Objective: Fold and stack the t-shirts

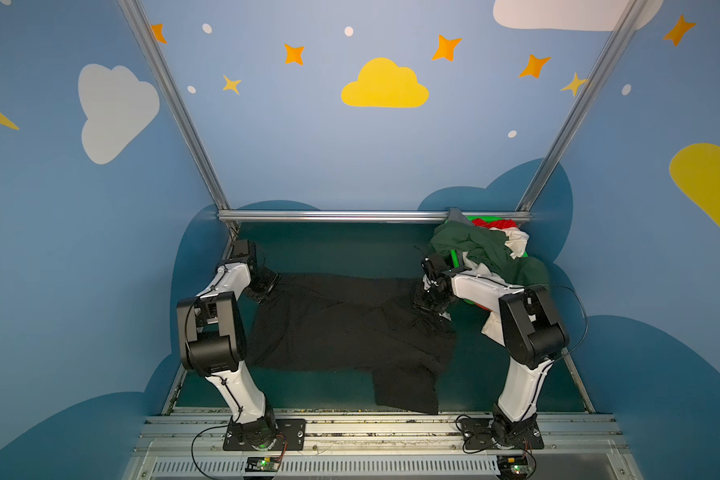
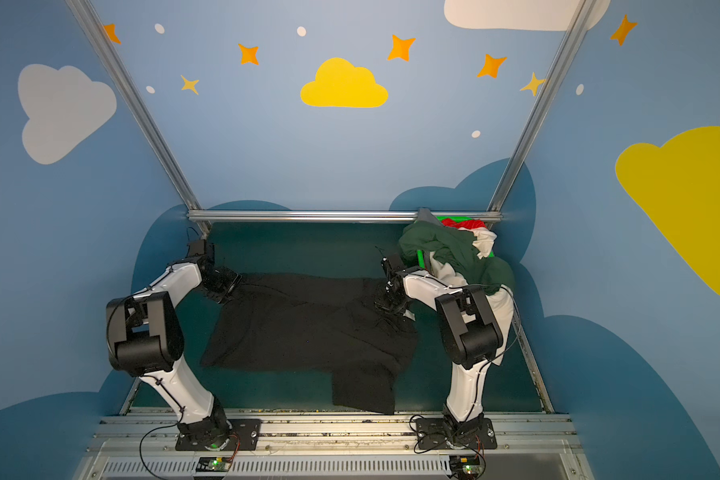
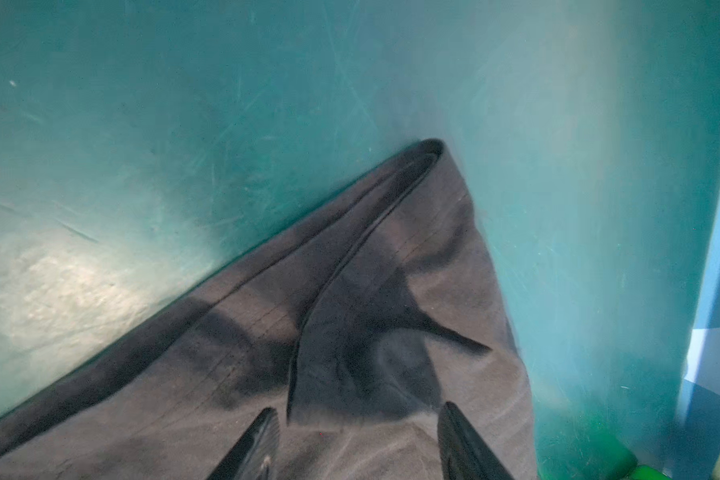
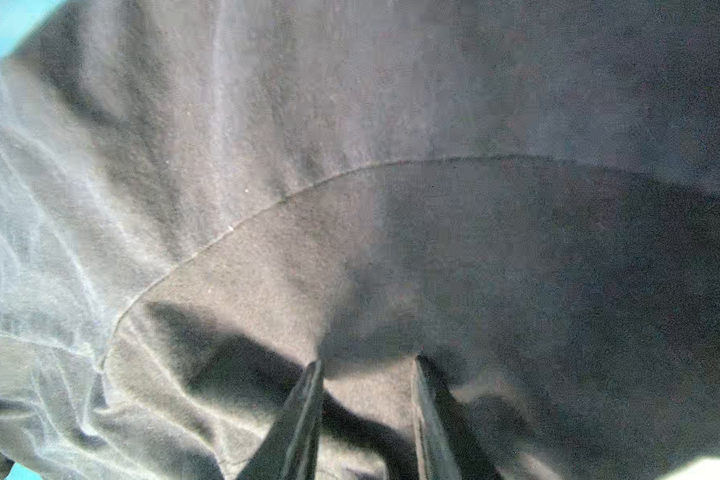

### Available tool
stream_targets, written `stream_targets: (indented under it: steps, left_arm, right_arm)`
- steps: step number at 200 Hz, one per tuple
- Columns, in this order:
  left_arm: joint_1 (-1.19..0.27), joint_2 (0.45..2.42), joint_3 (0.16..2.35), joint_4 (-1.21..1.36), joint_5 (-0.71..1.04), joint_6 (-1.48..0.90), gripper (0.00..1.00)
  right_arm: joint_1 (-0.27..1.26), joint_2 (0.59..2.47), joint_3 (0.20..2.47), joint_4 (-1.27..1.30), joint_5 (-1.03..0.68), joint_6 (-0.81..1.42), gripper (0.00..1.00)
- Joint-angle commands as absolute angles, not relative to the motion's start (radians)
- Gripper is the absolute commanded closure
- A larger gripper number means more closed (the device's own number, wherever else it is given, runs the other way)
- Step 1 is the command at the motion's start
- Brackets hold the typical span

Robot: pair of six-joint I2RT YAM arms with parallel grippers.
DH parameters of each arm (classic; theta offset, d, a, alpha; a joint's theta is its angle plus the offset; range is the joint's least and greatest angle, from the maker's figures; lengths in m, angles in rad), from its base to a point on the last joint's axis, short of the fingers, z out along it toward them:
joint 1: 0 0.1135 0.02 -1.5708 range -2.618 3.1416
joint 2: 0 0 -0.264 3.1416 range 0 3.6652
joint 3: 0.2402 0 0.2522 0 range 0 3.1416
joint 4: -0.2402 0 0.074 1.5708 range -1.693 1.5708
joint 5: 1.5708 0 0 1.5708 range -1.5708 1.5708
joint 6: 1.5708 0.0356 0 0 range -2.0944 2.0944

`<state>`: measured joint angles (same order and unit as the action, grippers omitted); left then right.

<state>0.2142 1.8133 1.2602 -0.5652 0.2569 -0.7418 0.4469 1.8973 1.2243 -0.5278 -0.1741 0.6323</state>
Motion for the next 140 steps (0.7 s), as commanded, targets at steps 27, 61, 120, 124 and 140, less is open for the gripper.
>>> stream_targets:
  steps: [27,61,120,124,140]
  left_arm:
    - [0.218,1.853,1.258,-0.549,0.275,-0.765,0.42]
    - [0.216,1.877,1.255,-0.523,0.291,-0.781,0.50]
    - [0.207,1.965,1.319,-0.550,0.300,-0.750,0.84]
    - [0.208,1.969,1.323,-0.553,0.299,-0.748,0.88]
    - [0.207,1.975,1.345,-0.572,0.284,-0.729,0.91]
  right_arm:
    - [0.454,1.901,1.181,-0.518,-0.210,0.641,0.64]
    - [0.456,1.899,1.173,-0.511,-0.218,0.643,0.64]
    - [0.455,1.906,1.180,-0.506,-0.222,0.640,0.64]
    - [0.455,1.908,1.181,-0.508,-0.222,0.639,0.65]
    - [0.455,1.908,1.182,-0.506,-0.225,0.640,0.65]
